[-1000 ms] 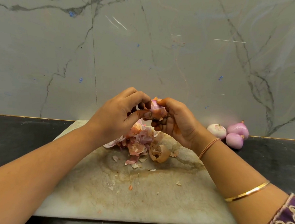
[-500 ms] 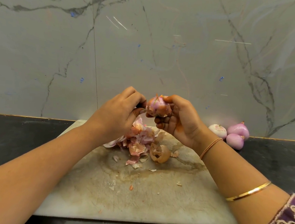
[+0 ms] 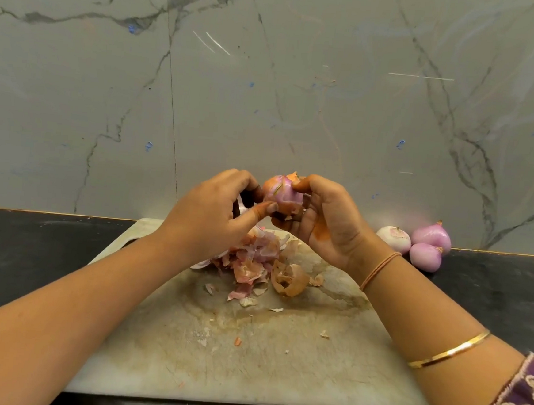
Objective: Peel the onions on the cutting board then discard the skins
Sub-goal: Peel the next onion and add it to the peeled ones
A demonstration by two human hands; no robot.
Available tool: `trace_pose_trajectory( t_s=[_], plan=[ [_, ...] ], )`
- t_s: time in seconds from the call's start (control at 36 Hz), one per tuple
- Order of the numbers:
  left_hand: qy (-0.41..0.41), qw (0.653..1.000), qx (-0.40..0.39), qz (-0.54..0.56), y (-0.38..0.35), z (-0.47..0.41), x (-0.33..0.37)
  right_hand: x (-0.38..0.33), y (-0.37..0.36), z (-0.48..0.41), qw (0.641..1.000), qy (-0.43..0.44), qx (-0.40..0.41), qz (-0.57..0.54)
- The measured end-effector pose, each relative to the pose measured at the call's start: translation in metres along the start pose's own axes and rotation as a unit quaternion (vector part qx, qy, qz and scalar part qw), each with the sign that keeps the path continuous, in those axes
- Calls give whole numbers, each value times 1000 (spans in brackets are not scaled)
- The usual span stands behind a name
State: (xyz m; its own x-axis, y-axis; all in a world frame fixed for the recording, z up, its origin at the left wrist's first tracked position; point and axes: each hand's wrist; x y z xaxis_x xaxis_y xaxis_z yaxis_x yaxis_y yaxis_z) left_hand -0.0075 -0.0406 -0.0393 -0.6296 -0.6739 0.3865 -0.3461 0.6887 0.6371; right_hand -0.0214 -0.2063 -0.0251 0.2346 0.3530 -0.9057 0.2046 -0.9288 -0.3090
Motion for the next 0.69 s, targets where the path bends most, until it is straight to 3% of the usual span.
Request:
trace_pose_trajectory(
  t_s=[0.28, 0.47, 0.69],
  plan=[
    [8, 999, -3, 50, 0, 0, -1, 3, -1, -1, 999, -8, 7, 35],
    [63, 995, 51, 54, 3, -4, -7, -1, 2, -2, 999, -18, 8, 32],
    [-40, 992, -27, 113, 5, 0, -1, 2, 4, -2, 997, -23, -2, 77]
  ],
)
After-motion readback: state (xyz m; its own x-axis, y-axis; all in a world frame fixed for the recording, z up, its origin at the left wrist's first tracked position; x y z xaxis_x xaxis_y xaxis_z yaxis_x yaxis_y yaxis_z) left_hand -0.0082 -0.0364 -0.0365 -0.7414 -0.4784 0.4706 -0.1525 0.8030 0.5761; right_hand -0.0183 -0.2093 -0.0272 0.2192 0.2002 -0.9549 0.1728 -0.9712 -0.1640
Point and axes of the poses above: each hand's wrist, its own z-axis away from the middle knuckle, its own y-axis out of the back of the hand, x = y × z, and after that the axes turned 9 degrees about y, right-handed
